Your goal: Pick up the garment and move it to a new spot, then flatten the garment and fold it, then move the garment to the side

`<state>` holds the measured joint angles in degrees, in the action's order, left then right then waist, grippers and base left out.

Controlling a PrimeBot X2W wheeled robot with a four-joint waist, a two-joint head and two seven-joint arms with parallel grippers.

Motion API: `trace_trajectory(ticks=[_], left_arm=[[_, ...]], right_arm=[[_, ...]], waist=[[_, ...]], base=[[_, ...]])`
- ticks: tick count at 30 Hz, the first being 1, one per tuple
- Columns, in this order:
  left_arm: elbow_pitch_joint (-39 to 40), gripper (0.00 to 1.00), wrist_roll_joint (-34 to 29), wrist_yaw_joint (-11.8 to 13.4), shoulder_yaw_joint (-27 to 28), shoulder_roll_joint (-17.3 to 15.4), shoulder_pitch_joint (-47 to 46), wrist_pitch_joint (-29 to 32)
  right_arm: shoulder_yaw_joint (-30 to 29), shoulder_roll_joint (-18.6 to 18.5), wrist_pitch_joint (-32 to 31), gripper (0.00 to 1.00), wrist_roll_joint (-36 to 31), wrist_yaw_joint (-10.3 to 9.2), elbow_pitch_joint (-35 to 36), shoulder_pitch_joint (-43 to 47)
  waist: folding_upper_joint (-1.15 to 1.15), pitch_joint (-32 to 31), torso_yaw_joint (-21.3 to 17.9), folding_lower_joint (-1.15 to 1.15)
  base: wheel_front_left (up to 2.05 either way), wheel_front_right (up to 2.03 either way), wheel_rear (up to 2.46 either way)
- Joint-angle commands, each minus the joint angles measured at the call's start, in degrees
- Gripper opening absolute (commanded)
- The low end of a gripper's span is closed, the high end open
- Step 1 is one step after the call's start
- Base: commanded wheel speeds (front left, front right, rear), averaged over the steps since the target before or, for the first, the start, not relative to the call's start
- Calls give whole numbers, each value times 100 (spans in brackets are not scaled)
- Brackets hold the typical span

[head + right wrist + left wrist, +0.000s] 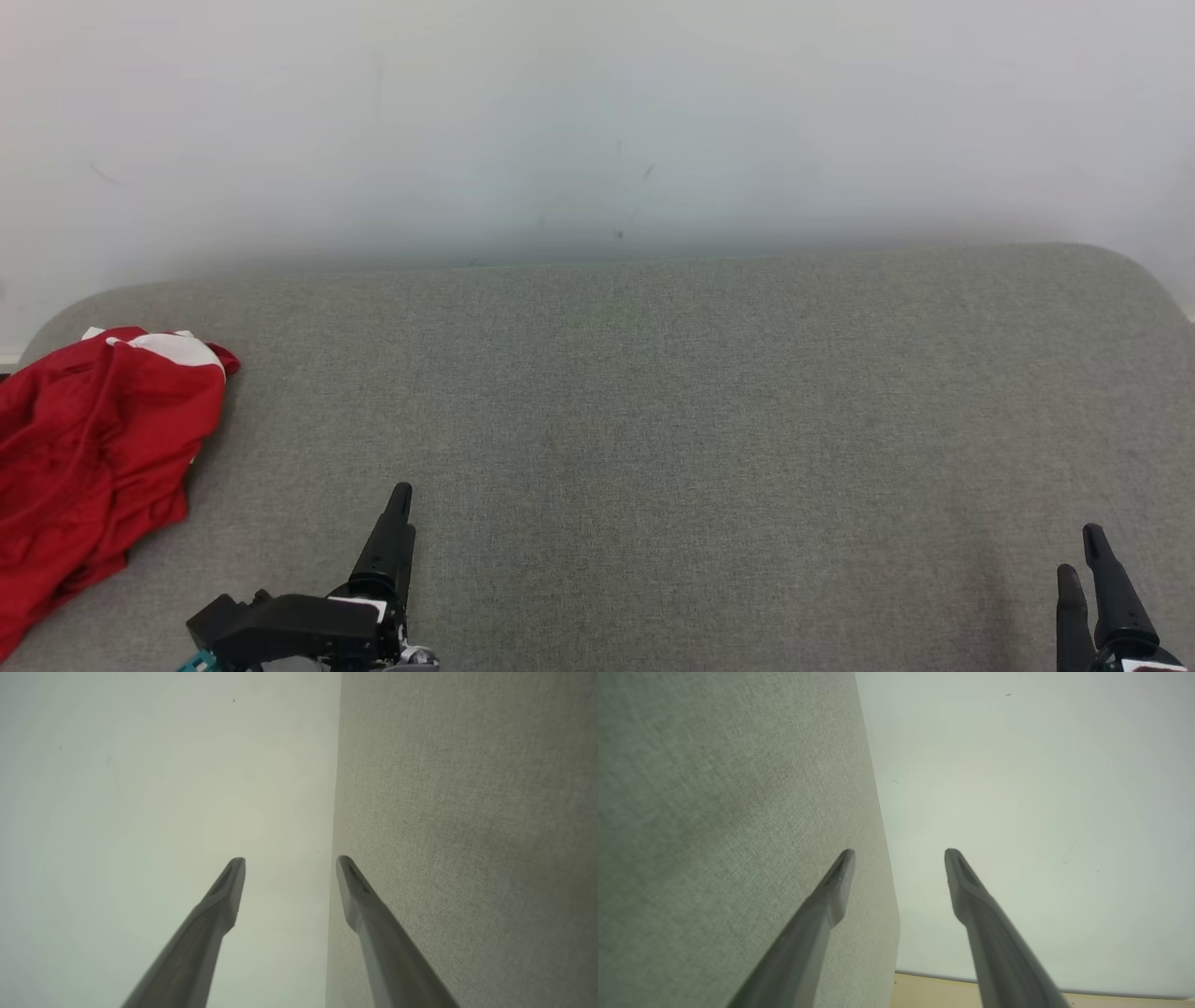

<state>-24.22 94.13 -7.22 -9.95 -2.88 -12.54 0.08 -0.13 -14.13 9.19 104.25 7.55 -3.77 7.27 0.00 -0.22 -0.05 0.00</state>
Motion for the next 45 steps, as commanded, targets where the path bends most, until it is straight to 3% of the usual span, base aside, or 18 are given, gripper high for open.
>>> trace_trajectory(ticks=[1, 19, 30, 45], left_arm=[[173, 100, -166, 15, 42, 1, -52, -58], [717, 100, -2140, 233, 330, -4, 263, -414], [990, 100, -3634, 375, 454, -69, 485, -601], [1165, 100, -5104, 428, 433, -294, 630, -814]], right_arm=[[6, -18, 35, 100, -160, -1, 78, -120], [142, 258, -72, 100, -2337, -3, -260, -439], [83, 403, -432, 100, -4136, -4, -70, -441], [-58, 566, -809, 100, -5967, -5, 156, -372]], waist=[[0, -4, 1, 0], [0, -39, 10, 0], [0, -56, 29, 0], [0, -56, 65, 0]], base=[[0, 0, 0], [0, 0, 0], [0, 0, 0], [0, 0, 0]])
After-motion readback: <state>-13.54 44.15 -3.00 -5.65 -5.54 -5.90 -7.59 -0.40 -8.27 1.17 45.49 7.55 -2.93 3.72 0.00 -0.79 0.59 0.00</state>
